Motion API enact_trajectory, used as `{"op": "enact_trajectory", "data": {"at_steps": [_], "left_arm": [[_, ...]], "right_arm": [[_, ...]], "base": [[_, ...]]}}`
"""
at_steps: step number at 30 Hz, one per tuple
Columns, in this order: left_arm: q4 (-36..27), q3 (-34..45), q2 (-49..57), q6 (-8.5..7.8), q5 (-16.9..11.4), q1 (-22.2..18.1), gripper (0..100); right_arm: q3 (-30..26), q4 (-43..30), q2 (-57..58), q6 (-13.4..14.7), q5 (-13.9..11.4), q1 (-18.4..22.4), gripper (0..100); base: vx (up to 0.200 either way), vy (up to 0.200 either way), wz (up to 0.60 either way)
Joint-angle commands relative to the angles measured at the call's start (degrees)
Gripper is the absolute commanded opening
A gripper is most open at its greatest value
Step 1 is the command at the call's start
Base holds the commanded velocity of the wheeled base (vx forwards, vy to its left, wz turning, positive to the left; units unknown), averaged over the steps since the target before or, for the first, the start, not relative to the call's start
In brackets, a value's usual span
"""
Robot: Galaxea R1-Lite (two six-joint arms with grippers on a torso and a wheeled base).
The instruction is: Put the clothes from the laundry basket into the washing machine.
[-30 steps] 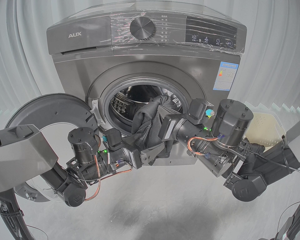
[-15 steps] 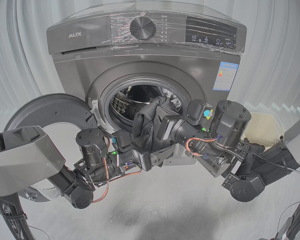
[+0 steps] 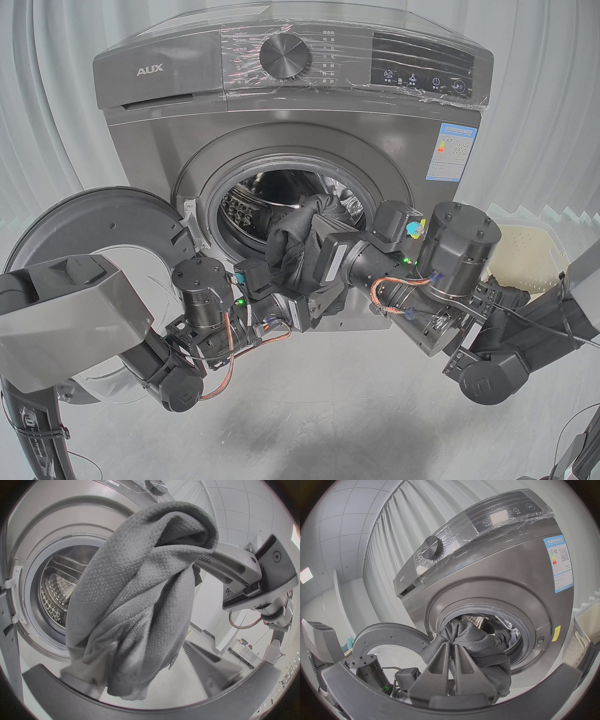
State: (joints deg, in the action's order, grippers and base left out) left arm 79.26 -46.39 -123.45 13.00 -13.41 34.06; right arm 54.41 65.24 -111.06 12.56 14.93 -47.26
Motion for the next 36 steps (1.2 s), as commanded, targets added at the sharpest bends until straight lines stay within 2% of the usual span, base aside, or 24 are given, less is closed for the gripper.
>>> {"op": "enact_trajectory", "data": {"at_steps": [1,10,17,22,23,33,36], "left_arm": [[0.19,-0.11,-0.03,0.01,0.05,0.13,0],[0.81,0.33,1.29,0.01,0.75,1.18,0],[0.10,4.81,11.22,0.54,0.14,4.00,0],[0.10,8.50,14.38,0.45,-0.21,4.52,0],[0.28,8.68,14.29,0.45,-0.21,4.52,0],[0.10,7.80,13.24,0.54,0.31,3.29,0],[0.10,7.01,11.48,0.10,0.93,1.27,0]], "right_arm": [[0.00,0.06,-0.30,0.01,0.01,-0.02,0],[0.09,0.76,-0.83,0.01,0.01,0.07,0],[-0.09,0.85,-1.71,0.01,-0.17,1.65,0],[-1.14,1.99,-2.06,0.36,-0.78,1.65,0],[-1.32,2.34,-2.15,0.28,-0.78,1.56,100],[-3.43,2.17,-1.36,0.19,-0.78,4.11,100],[-3.69,1.90,-0.30,0.19,-0.78,5.51,100]], "base": [[0.000,0.000,0.00],[0.000,0.000,0.00],[0.000,0.000,0.00],[0.000,0.000,0.00],[0.000,0.000,0.00],[0.000,0.000,0.00],[0.000,0.000,0.00]]}}
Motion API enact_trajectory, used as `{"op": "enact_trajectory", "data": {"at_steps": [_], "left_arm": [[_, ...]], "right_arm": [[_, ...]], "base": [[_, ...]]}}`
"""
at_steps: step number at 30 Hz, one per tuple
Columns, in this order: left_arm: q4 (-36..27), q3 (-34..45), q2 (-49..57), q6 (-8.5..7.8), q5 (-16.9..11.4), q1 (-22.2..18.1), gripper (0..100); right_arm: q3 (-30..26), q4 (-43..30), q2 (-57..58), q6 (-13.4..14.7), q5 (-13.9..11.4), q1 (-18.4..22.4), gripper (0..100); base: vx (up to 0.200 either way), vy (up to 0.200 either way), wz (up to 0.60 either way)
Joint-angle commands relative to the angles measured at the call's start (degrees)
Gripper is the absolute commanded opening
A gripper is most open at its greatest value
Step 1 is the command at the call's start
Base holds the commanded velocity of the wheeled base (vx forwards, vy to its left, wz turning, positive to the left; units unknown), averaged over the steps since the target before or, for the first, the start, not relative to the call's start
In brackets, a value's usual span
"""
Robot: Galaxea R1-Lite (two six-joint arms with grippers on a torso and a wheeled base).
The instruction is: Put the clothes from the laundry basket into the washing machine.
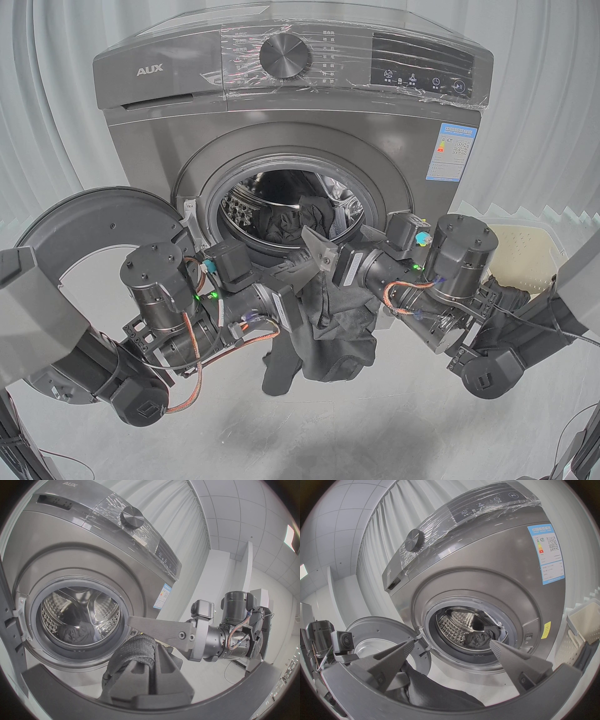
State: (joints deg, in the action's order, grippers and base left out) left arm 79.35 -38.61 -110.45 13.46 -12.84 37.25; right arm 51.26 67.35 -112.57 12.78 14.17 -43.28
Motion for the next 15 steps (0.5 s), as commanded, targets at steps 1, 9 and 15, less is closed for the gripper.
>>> {"op": "enact_trajectory", "data": {"at_steps": [1,9,15], "left_arm": [[0.02,-0.94,-1.88,-0.45,0.53,-2.27,0],[0.63,-2.26,-1.44,-0.36,3.26,-5.17,0],[0.81,-2.53,0.94,-0.36,4.22,-5.44,0]], "right_arm": [[-0.55,-0.29,1.39,-0.03,-0.02,1.97,100],[-7.40,-3.90,4.90,-0.47,-0.45,7.77,100],[-16.11,-2.40,4.37,-1.35,-6.34,9.53,100]], "base": [[0.000,0.000,0.00],[0.000,0.000,0.00],[0.000,0.000,0.00]]}}
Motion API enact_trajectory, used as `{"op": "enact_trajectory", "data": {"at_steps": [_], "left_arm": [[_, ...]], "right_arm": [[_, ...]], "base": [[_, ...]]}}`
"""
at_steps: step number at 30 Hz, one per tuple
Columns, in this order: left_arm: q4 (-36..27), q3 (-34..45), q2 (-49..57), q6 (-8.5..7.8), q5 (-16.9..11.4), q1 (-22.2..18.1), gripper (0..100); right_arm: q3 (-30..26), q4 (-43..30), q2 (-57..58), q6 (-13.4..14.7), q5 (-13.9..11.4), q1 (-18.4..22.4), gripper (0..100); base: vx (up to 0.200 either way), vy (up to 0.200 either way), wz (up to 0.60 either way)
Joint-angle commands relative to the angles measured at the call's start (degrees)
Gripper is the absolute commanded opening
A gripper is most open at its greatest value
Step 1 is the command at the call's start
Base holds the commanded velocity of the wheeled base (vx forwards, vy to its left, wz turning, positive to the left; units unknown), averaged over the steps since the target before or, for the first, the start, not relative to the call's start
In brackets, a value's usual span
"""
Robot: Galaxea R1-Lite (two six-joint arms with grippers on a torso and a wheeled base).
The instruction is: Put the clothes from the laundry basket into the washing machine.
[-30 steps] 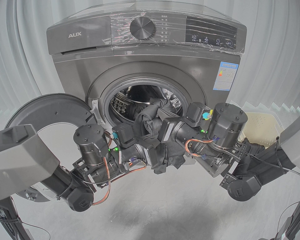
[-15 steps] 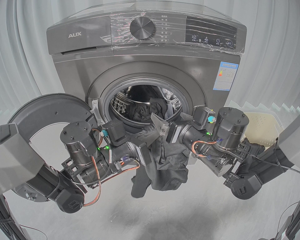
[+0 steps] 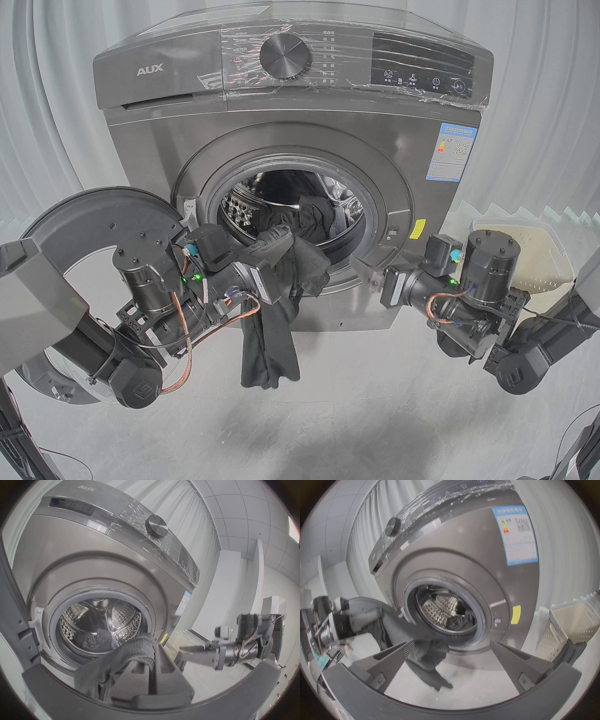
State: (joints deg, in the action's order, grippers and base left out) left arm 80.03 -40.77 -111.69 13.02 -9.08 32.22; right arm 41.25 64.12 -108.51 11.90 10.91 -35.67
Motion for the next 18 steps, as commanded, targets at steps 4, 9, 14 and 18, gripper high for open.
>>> {"op": "enact_trajectory", "data": {"at_steps": [4,9,14,18], "left_arm": [[0.30,-0.28,3.32,-0.01,0.29,-0.14,0],[0.30,-0.46,4.46,-0.01,-0.15,0.04,0],[0.30,-0.28,5.25,0.08,-0.41,0.04,0],[0.30,-0.10,6.22,0.08,-0.41,0.39,0]], "right_arm": [[-9.44,3.47,-1.88,-1.18,-7.22,2.97,100],[-11.99,7.24,-5.13,-4.25,-10.56,3.24,100],[-12.25,11.11,-8.74,-5.04,-11.44,2.71,100],[-10.23,15.95,-12.60,-6.62,-13.72,2.45,100]], "base": [[0.000,0.000,0.00],[0.000,0.000,0.00],[0.000,0.000,0.00],[0.000,0.000,0.00]]}}
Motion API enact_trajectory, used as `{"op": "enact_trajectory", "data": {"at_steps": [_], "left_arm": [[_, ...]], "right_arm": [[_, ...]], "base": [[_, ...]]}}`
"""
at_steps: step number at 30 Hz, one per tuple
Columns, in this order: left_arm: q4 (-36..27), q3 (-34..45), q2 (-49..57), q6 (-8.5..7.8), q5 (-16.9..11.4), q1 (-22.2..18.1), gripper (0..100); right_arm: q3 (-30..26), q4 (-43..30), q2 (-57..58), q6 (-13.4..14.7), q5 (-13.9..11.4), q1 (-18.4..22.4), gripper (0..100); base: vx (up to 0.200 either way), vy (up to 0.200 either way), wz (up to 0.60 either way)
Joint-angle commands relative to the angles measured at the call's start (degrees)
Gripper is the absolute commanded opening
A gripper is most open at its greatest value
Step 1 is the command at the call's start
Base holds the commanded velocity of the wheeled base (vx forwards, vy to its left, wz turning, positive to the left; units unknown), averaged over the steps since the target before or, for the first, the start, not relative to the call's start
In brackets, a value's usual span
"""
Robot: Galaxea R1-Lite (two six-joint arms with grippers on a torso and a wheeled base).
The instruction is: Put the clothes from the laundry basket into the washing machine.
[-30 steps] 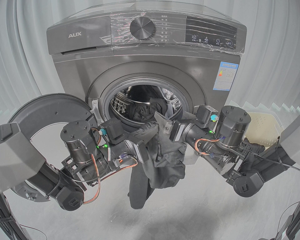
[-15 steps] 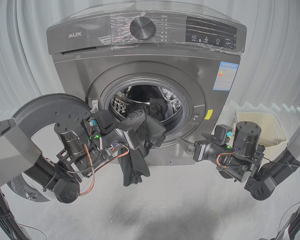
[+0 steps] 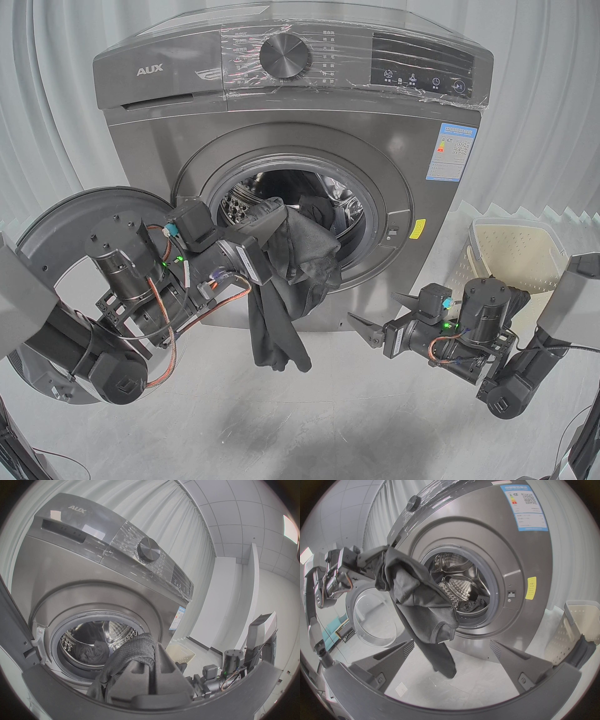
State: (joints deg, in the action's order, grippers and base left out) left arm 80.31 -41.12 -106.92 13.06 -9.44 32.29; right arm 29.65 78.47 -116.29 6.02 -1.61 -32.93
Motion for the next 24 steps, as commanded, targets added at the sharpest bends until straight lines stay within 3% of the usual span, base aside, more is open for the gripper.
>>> {"op": "enact_trajectory", "data": {"at_steps": [1,13,18,24], "left_arm": [[0.02,0.25,1.54,0.22,-0.14,0.58,0],[0.02,0.78,2.16,0.30,0.03,2.95,0],[0.20,1.74,2.33,0.30,-0.06,3.48,0],[0.20,1.92,2.95,0.30,-0.06,3.39,0]], "right_arm": [[2.17,1.77,-5.27,-0.75,-1.29,-0.47,100],[10.25,2.21,-9.49,-1.01,-3.93,-2.05,100],[13.51,3.44,-11.59,-1.10,-6.74,-1.79,100],[15.09,3.62,-12.65,-1.19,-6.83,-1.35,100]], "base": [[0.000,0.000,0.00],[0.000,0.000,0.00],[0.000,0.000,0.00],[0.000,0.000,0.00]]}}
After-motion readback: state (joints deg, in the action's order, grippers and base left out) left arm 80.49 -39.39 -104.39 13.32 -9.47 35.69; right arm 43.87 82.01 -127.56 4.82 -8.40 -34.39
